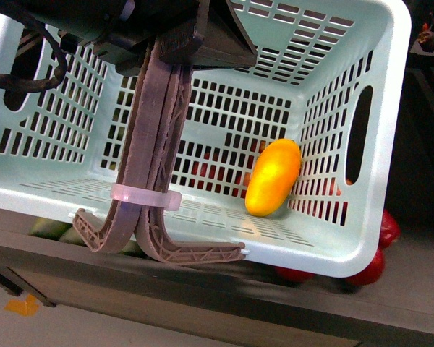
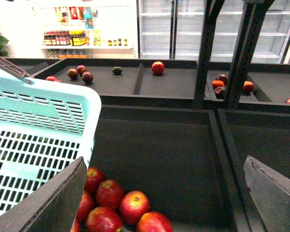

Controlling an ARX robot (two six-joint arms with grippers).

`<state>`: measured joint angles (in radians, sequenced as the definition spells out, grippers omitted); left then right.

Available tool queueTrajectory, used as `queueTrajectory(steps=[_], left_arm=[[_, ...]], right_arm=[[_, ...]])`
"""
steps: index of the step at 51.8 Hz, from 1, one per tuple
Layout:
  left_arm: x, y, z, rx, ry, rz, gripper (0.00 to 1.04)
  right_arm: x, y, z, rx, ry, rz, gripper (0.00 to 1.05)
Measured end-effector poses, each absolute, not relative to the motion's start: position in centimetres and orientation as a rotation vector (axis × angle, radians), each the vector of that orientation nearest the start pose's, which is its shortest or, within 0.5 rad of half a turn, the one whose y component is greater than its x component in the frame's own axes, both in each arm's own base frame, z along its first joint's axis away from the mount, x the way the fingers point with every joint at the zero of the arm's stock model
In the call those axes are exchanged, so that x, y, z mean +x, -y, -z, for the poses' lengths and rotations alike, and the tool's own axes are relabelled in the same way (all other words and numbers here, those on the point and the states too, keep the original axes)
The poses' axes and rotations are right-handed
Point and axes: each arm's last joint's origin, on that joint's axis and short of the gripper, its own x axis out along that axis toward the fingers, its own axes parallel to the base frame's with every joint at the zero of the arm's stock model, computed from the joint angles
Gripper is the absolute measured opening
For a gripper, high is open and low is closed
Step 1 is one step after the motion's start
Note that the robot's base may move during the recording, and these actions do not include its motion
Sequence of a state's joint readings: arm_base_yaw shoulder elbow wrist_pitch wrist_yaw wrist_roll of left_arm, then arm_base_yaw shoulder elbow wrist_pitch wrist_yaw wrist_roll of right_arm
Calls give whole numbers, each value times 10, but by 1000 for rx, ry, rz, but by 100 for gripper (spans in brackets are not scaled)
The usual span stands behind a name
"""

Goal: Pick mango and avocado into basket

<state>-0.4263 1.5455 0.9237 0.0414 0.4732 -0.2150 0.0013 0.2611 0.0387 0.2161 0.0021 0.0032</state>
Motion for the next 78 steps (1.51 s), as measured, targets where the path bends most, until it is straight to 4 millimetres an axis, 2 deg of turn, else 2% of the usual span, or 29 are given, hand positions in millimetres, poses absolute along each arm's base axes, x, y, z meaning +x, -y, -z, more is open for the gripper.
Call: queueTrajectory(steps=[68,78], left_arm=[[291,146,-222,-208,-689,798,5],[294,140,-222,-209,-684,761,5]], right_arm=[[114,0,-175,3,-9,0,97],[114,0,-175,2,-9,-3,97]])
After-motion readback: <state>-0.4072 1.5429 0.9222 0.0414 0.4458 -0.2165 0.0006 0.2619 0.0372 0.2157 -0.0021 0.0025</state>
